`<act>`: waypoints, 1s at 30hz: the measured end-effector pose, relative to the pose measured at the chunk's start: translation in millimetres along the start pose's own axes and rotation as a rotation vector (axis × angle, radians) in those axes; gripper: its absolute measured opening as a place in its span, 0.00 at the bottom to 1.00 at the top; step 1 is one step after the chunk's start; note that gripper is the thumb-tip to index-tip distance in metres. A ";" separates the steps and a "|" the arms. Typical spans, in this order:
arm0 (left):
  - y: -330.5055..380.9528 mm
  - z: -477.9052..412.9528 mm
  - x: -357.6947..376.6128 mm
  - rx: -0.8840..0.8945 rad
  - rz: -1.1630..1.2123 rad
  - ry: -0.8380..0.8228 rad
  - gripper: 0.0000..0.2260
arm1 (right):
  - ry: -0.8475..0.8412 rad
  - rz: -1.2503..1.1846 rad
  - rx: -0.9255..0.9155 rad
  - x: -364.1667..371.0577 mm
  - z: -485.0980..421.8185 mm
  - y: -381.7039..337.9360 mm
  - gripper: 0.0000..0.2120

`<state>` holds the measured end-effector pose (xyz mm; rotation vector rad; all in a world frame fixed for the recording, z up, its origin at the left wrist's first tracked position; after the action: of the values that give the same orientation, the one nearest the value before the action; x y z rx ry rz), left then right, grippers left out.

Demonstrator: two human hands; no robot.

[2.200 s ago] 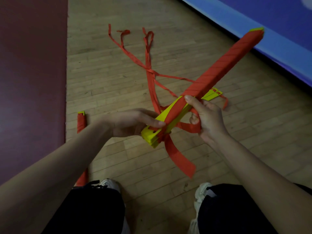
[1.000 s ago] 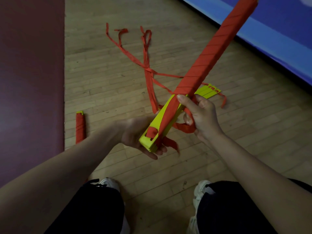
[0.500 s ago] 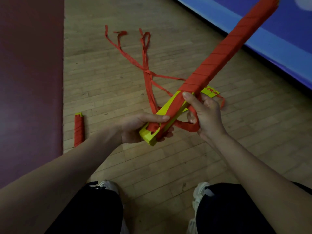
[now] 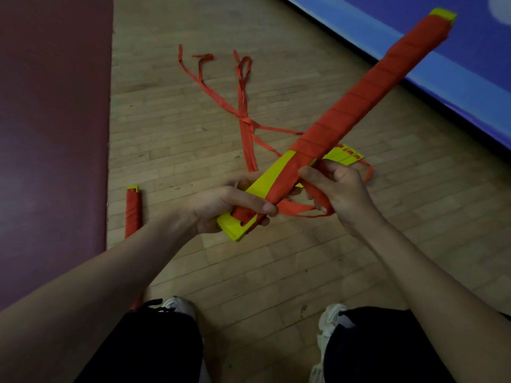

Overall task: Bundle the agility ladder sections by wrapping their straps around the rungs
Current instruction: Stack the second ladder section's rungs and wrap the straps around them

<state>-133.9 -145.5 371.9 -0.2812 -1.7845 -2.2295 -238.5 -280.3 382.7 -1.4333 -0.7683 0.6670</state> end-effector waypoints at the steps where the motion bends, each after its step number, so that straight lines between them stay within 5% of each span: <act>1: -0.1 0.4 -2.3 -0.004 0.009 0.004 0.20 | -0.032 0.027 0.009 -1.3 -1.0 2.0 0.05; 5: -1.2 1.7 -17.9 -0.011 0.081 0.032 0.31 | -0.083 0.064 0.057 -9.3 -6.6 13.7 0.05; 11: -0.1 3.6 -13.5 0.021 0.178 -0.069 0.29 | 0.118 0.366 -0.003 -27.9 -18.0 24.1 0.11; 14: -0.3 1.9 -10.1 0.034 0.188 -0.099 0.29 | 0.076 0.301 0.006 -20.2 -14.1 28.6 0.02; 20: 1.5 -1.7 -13.7 0.020 0.093 -0.004 0.34 | -0.096 0.134 0.077 -0.8 -5.5 27.6 0.05; 30: 0.8 -3.5 -11.4 -0.048 -0.313 0.305 0.22 | 0.053 0.193 0.088 -0.9 3.0 18.8 0.18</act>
<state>-122.9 -148.0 368.3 0.3365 -1.7033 -2.3643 -240.5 -278.5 363.9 -1.4504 -0.5566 0.7977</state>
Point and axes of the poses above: each hand's wrist, its own z-axis away from the middle knuckle, its own x-axis out of the palm, y = z × x, the point moved 4 cm from there along -z, towards the middle knuckle, and after that the axes turned 2 degrees about -z, right-handed, at the moved point
